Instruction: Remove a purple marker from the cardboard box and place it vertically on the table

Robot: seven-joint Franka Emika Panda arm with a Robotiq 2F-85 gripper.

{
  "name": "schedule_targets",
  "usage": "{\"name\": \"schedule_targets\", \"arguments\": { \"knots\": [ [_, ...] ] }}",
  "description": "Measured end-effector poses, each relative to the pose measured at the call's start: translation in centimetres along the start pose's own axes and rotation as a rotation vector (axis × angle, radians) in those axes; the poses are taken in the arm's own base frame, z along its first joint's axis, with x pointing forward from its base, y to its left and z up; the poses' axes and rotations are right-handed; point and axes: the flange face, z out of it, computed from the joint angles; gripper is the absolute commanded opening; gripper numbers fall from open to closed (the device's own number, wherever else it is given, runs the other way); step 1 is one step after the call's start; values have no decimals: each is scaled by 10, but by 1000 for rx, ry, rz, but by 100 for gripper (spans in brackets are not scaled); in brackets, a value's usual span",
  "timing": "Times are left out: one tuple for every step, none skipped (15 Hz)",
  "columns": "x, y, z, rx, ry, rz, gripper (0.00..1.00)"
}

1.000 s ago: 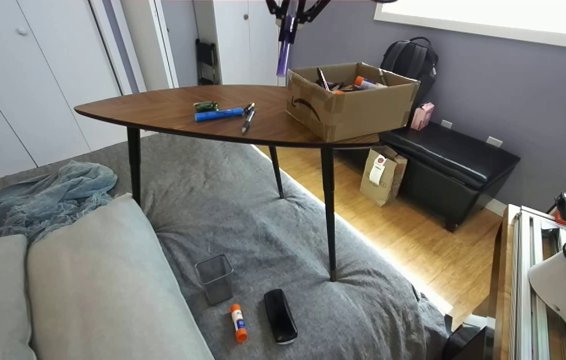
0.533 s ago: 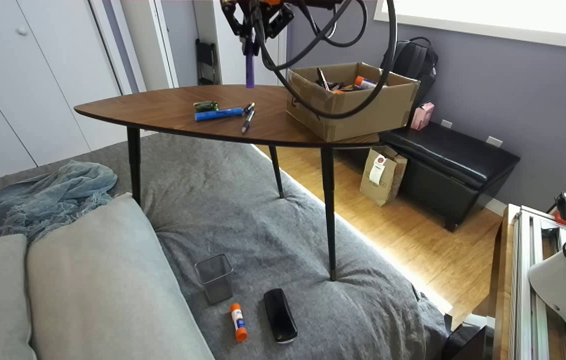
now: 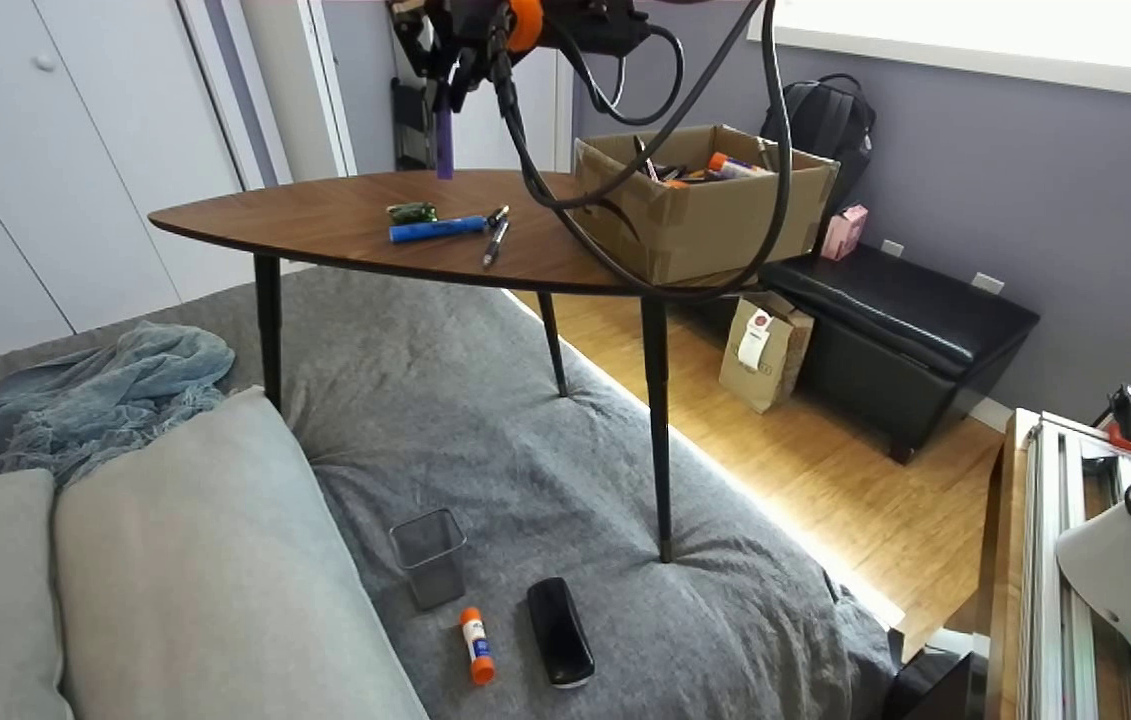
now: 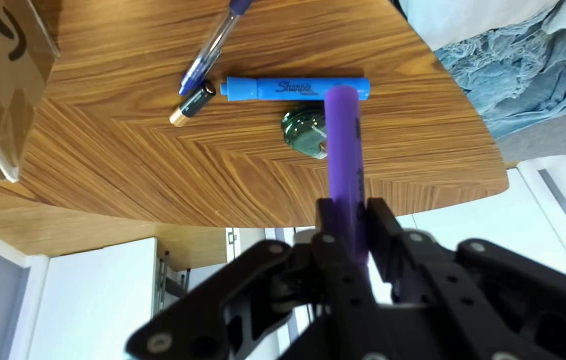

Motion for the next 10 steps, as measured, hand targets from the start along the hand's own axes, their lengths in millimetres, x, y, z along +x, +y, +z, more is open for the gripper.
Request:
{"name": "schedule_targets", "arguments": {
  "knots": [
    [0,0,0,0,1,0,5],
    [0,0,0,0,1,0,5],
    [0,0,0,-1,1,-1,5],
    [1,1,1,-4,3,-5,5],
    [0,2,3,-12,13,-15,5],
    [-1,3,5,-23,29,-28,5],
    [-2,3,8,-35,45,-40,5],
    [-5,3,11,-47,65,-55,5],
    [-8,3,15,-60,83,-68,5],
    [-12,2,20,-70,97,-77,5]
  ]
}}
